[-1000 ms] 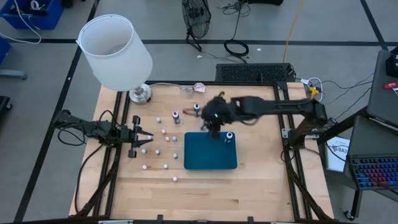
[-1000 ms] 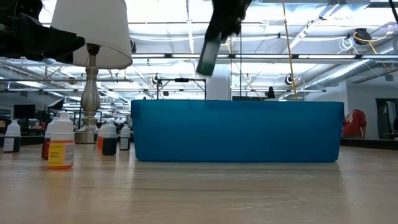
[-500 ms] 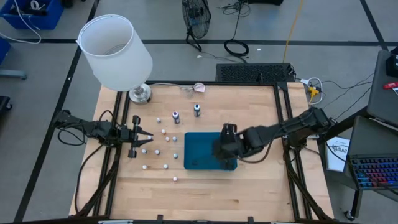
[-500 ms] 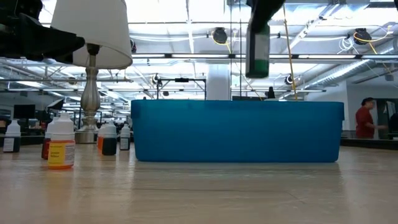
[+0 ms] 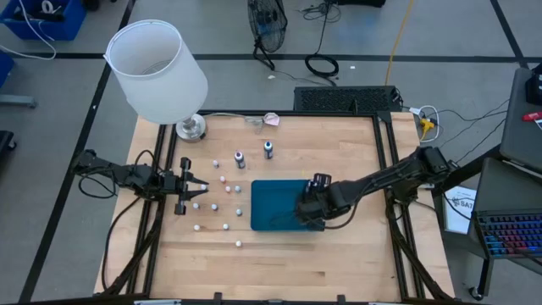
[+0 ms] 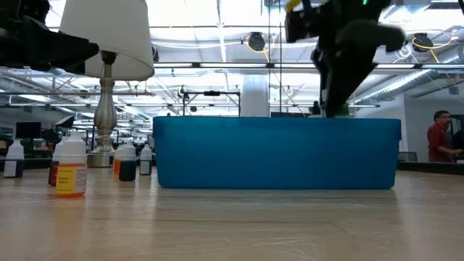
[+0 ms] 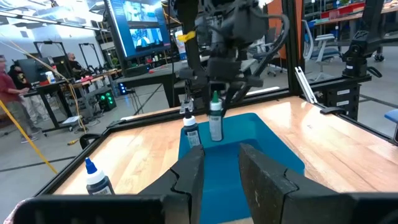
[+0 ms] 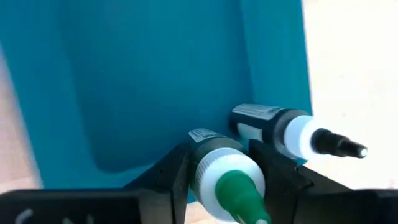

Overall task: Pick & Place food coloring
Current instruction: Put the large green food coloring bottle into the blue bin

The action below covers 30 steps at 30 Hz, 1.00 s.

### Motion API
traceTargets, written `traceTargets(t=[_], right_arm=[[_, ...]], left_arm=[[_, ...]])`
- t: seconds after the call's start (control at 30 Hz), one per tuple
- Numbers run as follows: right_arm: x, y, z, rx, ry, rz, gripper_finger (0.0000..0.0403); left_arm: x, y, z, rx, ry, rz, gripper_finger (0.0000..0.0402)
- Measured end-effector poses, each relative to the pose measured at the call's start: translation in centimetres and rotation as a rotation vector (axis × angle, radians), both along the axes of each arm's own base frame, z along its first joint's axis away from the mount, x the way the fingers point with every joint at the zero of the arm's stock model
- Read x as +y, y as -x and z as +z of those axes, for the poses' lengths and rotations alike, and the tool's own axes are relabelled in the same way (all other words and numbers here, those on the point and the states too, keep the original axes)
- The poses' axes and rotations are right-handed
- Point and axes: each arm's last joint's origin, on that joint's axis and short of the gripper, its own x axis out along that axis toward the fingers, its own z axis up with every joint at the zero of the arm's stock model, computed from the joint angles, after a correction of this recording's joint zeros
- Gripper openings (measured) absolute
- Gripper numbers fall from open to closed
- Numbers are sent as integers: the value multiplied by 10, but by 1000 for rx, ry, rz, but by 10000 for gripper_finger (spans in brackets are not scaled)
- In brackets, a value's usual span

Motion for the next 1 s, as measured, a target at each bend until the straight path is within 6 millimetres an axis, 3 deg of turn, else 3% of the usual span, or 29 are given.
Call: traceTargets(t=[0.33,0.43,0.67,1.0], right_arm=[[-23,1,-20,14,0,-66,130],[-27,2,-24,18,3,-83,149],[-28,2,-26,11,-4,-103,196],[-29,7,-15,-29,-20,-138,189]], left_arm=[[0,0,0,0,0,0,106],[0,0,0,0,0,0,106],[0,0,0,0,0,0,106],[0,0,0,0,0,0,106]])
